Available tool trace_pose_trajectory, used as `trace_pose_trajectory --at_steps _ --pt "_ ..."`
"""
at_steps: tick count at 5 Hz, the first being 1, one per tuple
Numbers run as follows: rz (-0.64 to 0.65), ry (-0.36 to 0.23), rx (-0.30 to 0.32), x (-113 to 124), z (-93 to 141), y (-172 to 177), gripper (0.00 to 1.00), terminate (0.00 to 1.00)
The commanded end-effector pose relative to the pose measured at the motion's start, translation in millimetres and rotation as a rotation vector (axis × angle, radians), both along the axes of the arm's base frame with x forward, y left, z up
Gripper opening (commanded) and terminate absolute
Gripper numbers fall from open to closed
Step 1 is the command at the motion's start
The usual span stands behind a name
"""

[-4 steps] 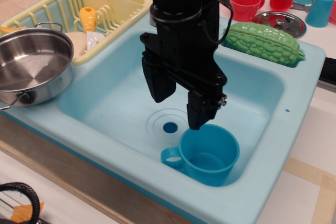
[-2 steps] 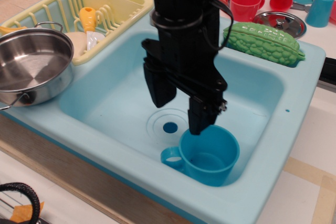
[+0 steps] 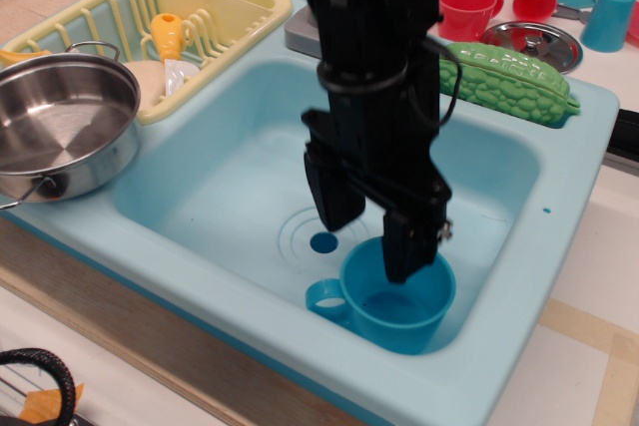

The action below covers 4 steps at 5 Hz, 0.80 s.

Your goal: Put cup into pot or pan

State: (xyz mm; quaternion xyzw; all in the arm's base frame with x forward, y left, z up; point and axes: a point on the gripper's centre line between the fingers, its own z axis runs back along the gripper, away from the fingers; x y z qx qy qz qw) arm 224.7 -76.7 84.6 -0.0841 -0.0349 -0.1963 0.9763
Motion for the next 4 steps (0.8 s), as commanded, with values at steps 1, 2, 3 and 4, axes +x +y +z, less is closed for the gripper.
trace_pose_trajectory --at_steps 1,2,3,4 --pt "0.018 -0.012 -0.057 3.9 -16.2 5.4 0.0 0.0" --pt "0.014 -0.014 -0.052 3.3 -16.7 5.0 0.0 0.0" --pt "0.018 -0.015 -0.045 2.8 -15.1 4.3 0.0 0.0" --pt "0.035 0.002 -0.027 2.9 -7.0 8.6 0.0 0.0"
